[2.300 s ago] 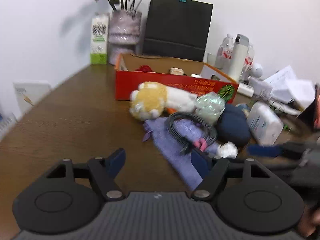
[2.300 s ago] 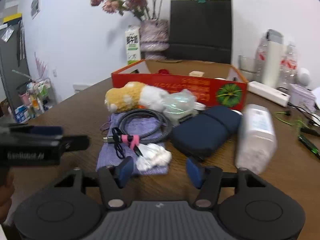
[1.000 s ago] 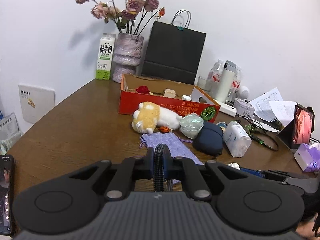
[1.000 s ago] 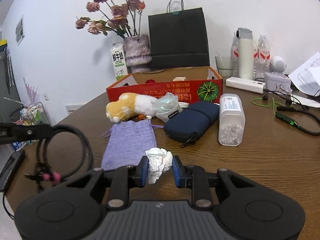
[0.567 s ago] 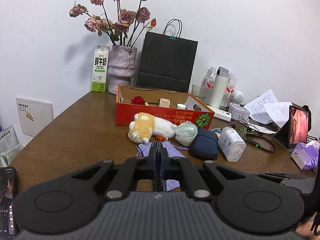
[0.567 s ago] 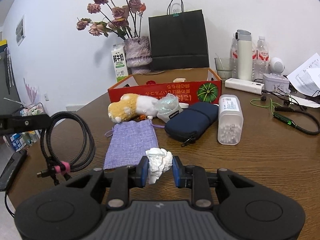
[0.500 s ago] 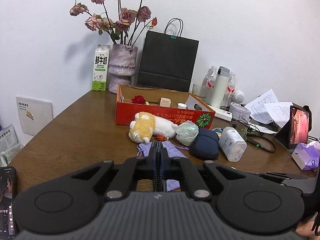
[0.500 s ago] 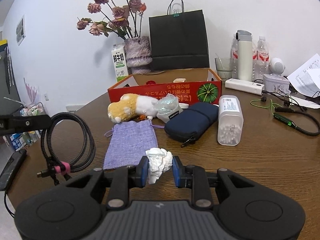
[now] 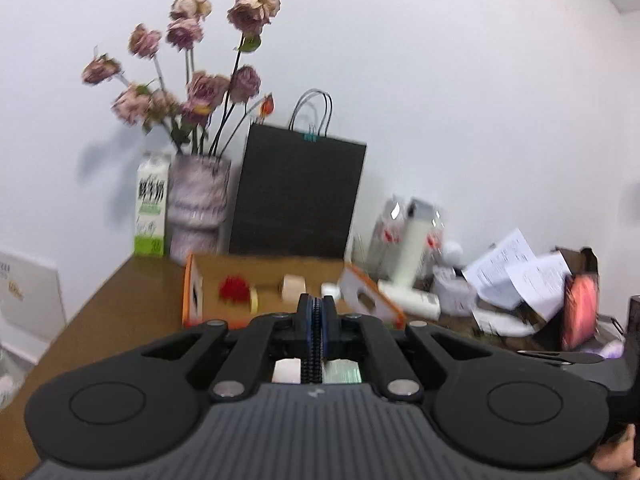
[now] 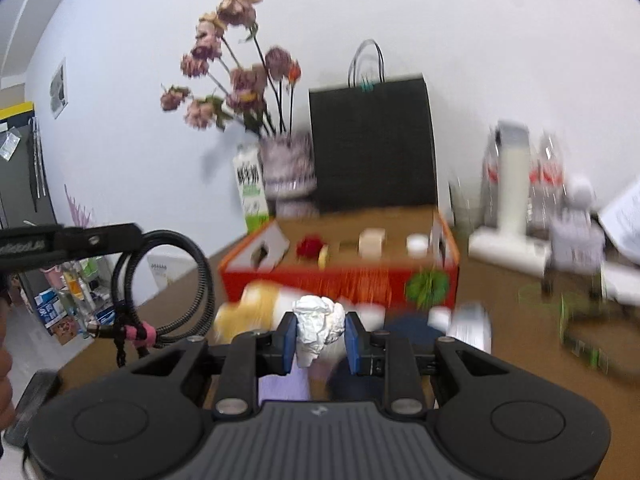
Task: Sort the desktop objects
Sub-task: 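Drop the tissue and braided cable into the orange box with both grippers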
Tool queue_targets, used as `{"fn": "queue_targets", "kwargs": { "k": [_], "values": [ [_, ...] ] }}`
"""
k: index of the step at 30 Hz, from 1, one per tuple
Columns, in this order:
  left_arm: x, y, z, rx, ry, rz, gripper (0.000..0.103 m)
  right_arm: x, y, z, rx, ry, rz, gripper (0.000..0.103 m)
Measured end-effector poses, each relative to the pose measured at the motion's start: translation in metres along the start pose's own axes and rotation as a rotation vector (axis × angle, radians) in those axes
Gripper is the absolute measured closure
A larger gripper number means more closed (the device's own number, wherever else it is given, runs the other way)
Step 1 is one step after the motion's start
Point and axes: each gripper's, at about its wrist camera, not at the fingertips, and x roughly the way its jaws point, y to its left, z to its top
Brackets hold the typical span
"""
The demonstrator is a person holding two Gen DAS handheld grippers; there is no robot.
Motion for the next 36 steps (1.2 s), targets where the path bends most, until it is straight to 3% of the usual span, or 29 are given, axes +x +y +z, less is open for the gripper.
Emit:
{"fn": "queue_targets", "kwargs": {
  "k": [5, 8, 9, 10, 13, 17, 20, 21, 23, 25, 29, 30, 36],
  "values": [
    [0.090, 0.021, 0.052, -0.030, 0.069, -0.022, 0.098, 0.069, -0.019, 0.072, -0.032, 0.006, 0.001, 0.079],
    [0.155, 0.045, 0.059, -0.065, 0.174, 0.005, 0.098, 0.137, -0.029, 0.104, -0.019, 0.099, 0.005, 0.079],
    [0.178, 0.053, 0.058, -0.059, 0.217, 0.009, 0.098, 0.179, -0.034, 0.115, 0.002, 0.163, 0.011, 0.079],
    [0.203, 0.064, 0.054, -0.065, 0.262, 0.019, 0.098, 0.179, -0.034, 0.115, 0.002, 0.163, 0.011, 0.079],
    [0.258, 0.092, 0.039, -0.078, 0.387, 0.045, 0.101, 0.249, -0.041, 0.120, 0.041, 0.297, 0.006, 0.079],
    [0.302, 0.112, 0.025, -0.033, 0.451, 0.103, 0.102, 0.323, -0.047, 0.110, 0.089, 0.453, 0.008, 0.079],
    [0.324, 0.120, 0.018, -0.001, 0.495, 0.121, 0.100, 0.358, -0.051, 0.102, 0.134, 0.511, 0.004, 0.074],
    [0.327, 0.122, 0.017, 0.011, 0.505, 0.133, 0.100, 0.363, -0.052, 0.100, 0.157, 0.513, 0.009, 0.070],
    [0.330, 0.126, 0.018, -0.004, 0.503, 0.166, 0.087, 0.368, -0.053, 0.101, 0.190, 0.492, 0.001, 0.045],
    [0.323, 0.131, 0.023, -0.037, 0.468, 0.164, 0.048, 0.360, -0.054, 0.105, 0.203, 0.447, -0.020, 0.040],
    [0.310, 0.127, 0.039, -0.030, 0.438, 0.180, 0.040, 0.345, -0.056, 0.112, 0.189, 0.431, -0.015, 0.039],
    [0.306, 0.126, 0.044, -0.035, 0.431, 0.199, 0.033, 0.340, -0.057, 0.115, 0.186, 0.426, -0.018, 0.039],
    [0.268, 0.109, 0.066, -0.022, 0.418, 0.259, 0.021, 0.296, -0.056, 0.132, 0.142, 0.407, -0.051, 0.030]
  ]
}}
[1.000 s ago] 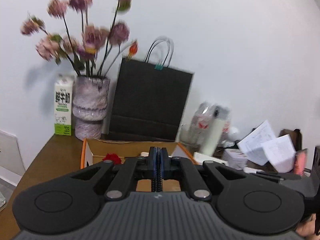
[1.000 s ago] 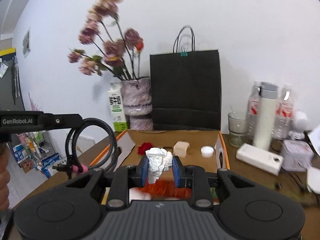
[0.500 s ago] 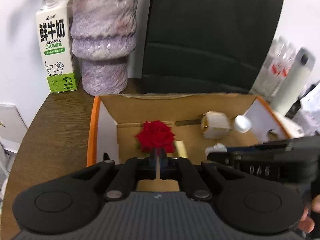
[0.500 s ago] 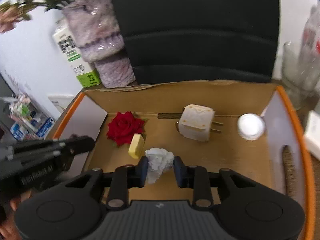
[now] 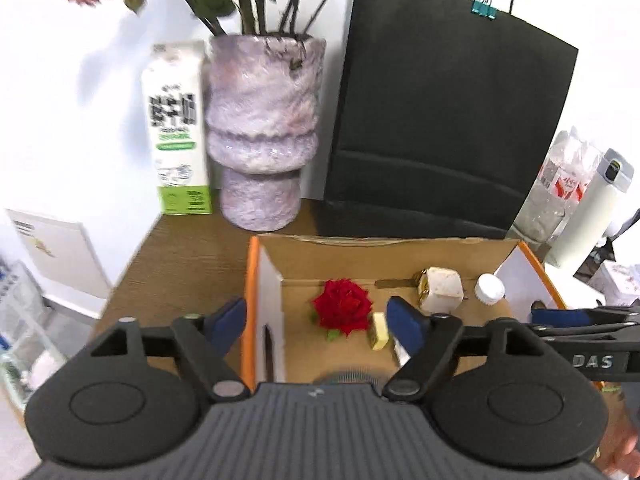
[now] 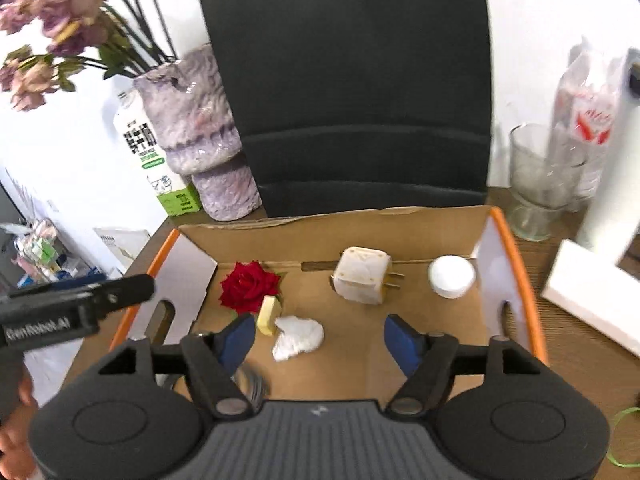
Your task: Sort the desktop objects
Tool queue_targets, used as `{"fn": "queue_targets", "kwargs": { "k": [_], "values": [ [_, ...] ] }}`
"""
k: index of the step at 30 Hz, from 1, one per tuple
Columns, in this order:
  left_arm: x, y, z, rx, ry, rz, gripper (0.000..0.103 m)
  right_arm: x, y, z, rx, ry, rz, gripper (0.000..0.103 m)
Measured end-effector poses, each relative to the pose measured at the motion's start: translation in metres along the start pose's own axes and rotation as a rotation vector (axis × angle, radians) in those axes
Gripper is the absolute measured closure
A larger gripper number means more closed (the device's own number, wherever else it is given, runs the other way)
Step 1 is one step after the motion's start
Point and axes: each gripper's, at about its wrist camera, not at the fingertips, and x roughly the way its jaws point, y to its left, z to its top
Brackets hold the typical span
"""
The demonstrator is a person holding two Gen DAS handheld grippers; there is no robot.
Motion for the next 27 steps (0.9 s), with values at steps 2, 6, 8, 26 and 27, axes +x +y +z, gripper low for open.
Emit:
{"fn": "queue_targets", "kwargs": {
  "k": [2, 6, 8, 26, 27],
  "values": [
    [-0.022, -0.006, -0.008, 0.018, -0.001, 0.022, 0.016, -0.019, 0.002, -0.008, -0.018, -0.011, -0.022, 0.025],
    [-0.072, -0.016, -0.049, -0.004, -0.050, -0.012, 0.002, -0.060, 0.003, -0.047, -0.034, -0.035, -0.020, 0.024],
    [-0.102, -0.018, -0.085, -0.036, -0.083, -0.042, 0.000, -0.089, 0.003, -0.081, -0.047, -0.091, -0.018, 0.019],
    [-0.212, -0.039, -0.323, 0.107, -0.204, -0.077, 0.000, -0.198, 0.011, -0.357, -0.078, -0.203, -0.067, 0.007],
    [-0.211, -0.039, -0.327, 0.122, -0.201, -0.077, 0.000, -0.200, 0.013, -0.362, -0.098, -0.207, -0.065, 0.007]
  ]
}}
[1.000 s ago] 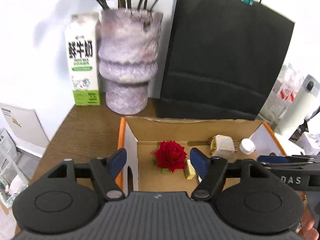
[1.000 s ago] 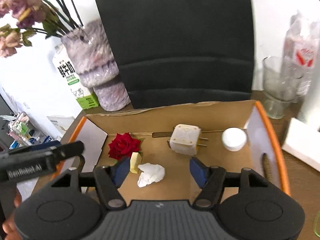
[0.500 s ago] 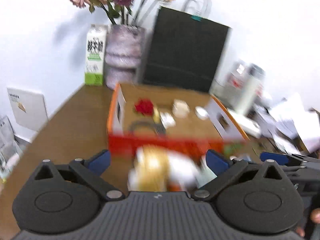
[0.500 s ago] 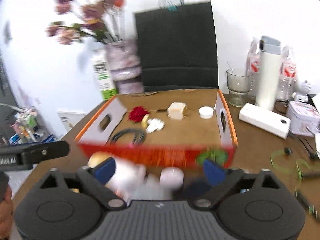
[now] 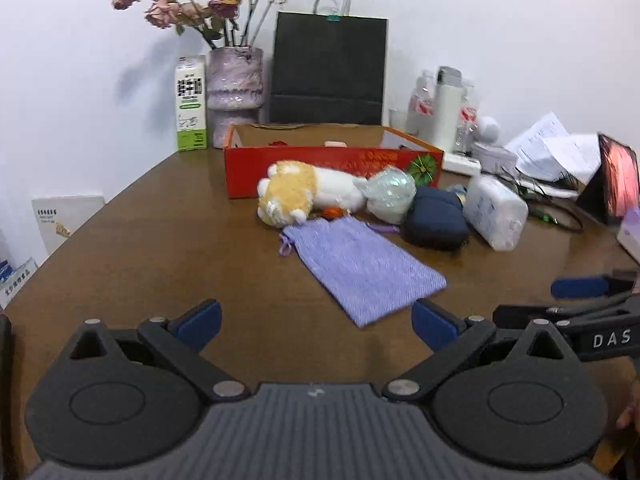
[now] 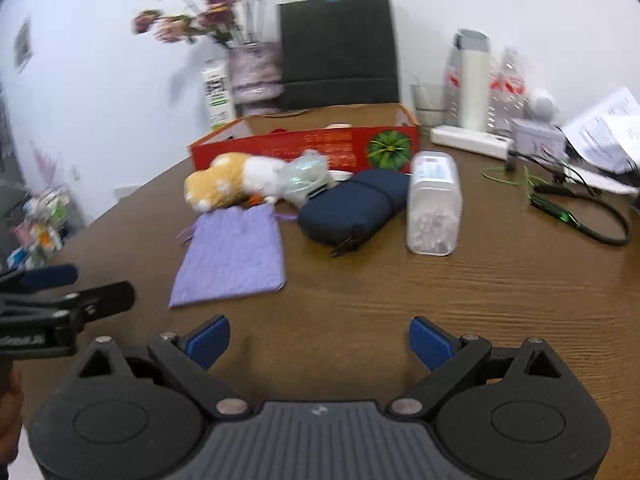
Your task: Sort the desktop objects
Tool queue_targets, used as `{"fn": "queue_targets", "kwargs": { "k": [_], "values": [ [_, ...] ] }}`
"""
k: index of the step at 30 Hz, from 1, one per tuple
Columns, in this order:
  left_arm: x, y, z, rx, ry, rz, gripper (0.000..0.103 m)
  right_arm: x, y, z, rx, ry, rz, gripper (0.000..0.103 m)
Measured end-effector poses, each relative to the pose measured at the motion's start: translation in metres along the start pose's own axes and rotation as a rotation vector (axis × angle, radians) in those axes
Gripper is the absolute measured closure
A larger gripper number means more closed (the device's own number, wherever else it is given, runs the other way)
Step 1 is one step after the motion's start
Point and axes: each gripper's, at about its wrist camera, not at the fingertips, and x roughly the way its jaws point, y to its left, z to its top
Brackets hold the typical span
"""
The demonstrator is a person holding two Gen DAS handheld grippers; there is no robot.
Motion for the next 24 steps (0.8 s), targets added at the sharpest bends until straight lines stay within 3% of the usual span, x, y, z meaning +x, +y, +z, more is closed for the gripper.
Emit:
{"fn": "queue_targets", "kwargs": {
  "k": [3, 16, 21, 24],
  "values": [
    [0.006, -0.003, -0.007, 0.031, 0.041, 0.010, 0.000, -0.004, 0.004, -0.006, -0.006, -0.020, -0.036, 0.006],
    [0.015, 0.001, -0.013, 0.004, 0.101, -0.005, 0.000, -0.003, -0.015, -0.012, 0.124, -0.020, 0.040, 0.006],
    [0.011, 0.008, 0.002, -0.034, 0.055, -0.001, 0.000, 0.002, -0.017, -0.003, 0.123, 0.010, 0.029, 0.009],
    [0.022, 0.022, 0.029, -0.088, 0.018, -0.002, 0.000, 0.008, -0.005, 0.012, 0.021, -0.014, -0.011, 0.017]
  ]
}}
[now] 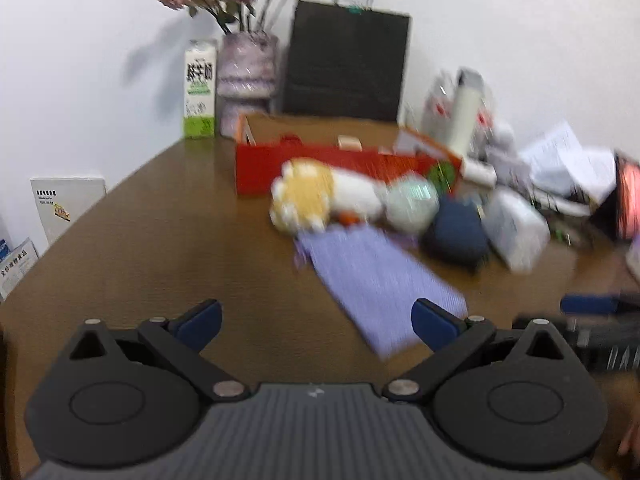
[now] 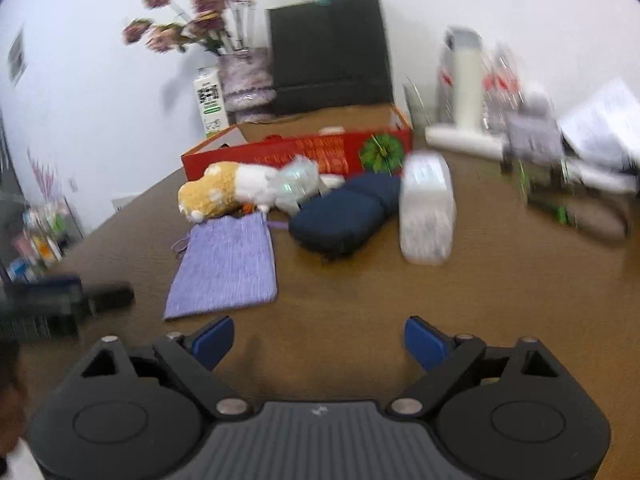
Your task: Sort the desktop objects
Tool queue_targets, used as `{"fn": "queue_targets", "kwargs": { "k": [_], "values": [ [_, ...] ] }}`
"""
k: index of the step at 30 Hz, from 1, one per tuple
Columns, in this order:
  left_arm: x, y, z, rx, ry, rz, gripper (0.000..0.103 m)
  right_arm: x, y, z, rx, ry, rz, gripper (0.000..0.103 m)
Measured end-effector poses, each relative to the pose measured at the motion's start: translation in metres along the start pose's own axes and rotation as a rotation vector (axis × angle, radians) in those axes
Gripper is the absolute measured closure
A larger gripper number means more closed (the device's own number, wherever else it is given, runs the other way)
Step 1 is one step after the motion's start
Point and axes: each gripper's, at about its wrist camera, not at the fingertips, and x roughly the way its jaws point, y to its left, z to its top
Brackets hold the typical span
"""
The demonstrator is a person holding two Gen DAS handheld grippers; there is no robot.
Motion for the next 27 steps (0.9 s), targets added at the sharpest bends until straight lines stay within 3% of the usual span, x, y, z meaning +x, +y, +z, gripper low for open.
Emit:
{"fn": "queue_targets", "kwargs": {
  "k": [2, 6, 8, 10, 13, 15, 16, 17, 18, 21, 27],
  "values": [
    [0.017, 0.004, 0.020, 0.005, -0.035, 0.015, 0.000, 0.010, 0.006, 0.014, -0.035, -0.012, 0.021, 0.026],
    [0.066, 0.005, 0.063, 0.075, -0.073, 0.033, 0.000, 0.040, 0.015, 0.048, -0.062, -0.013, 0.034, 0.032],
    [0.101, 0.014, 0.077, 0.037, -0.027, 0.042, 0.002, 0.053, 0.021, 0.069, -0.097, -0.038, 0.034, 0.033],
    [0.129, 0.024, 0.085, -0.020, 0.023, 0.045, 0.014, 0.070, 0.025, 0.086, -0.132, -0.054, 0.026, 0.033],
    [0.148, 0.030, 0.085, -0.035, 0.076, -0.017, 0.016, 0.103, 0.028, 0.104, -0.174, -0.035, -0.001, 0.041],
    [0.151, 0.028, 0.082, -0.016, 0.076, -0.039, 0.022, 0.120, 0.026, 0.112, -0.179, -0.008, -0.007, 0.041],
    [0.153, 0.026, 0.081, -0.005, 0.078, -0.046, 0.039, 0.129, 0.024, 0.114, -0.176, 0.004, -0.003, 0.046],
    [0.155, 0.025, 0.081, -0.001, 0.083, -0.051, 0.049, 0.136, 0.022, 0.115, -0.172, 0.015, 0.000, 0.062],
    [0.155, 0.025, 0.081, -0.010, 0.084, -0.054, 0.055, 0.143, 0.021, 0.115, -0.163, 0.028, 0.006, 0.069],
    [0.137, 0.027, 0.081, -0.025, 0.022, -0.058, 0.059, 0.146, 0.018, 0.111, -0.136, 0.029, 0.032, 0.076],
    [0.068, 0.037, 0.089, -0.127, -0.130, -0.033, 0.059, 0.103, 0.020, 0.108, -0.099, -0.107, 0.057, 0.078]
  ]
}}
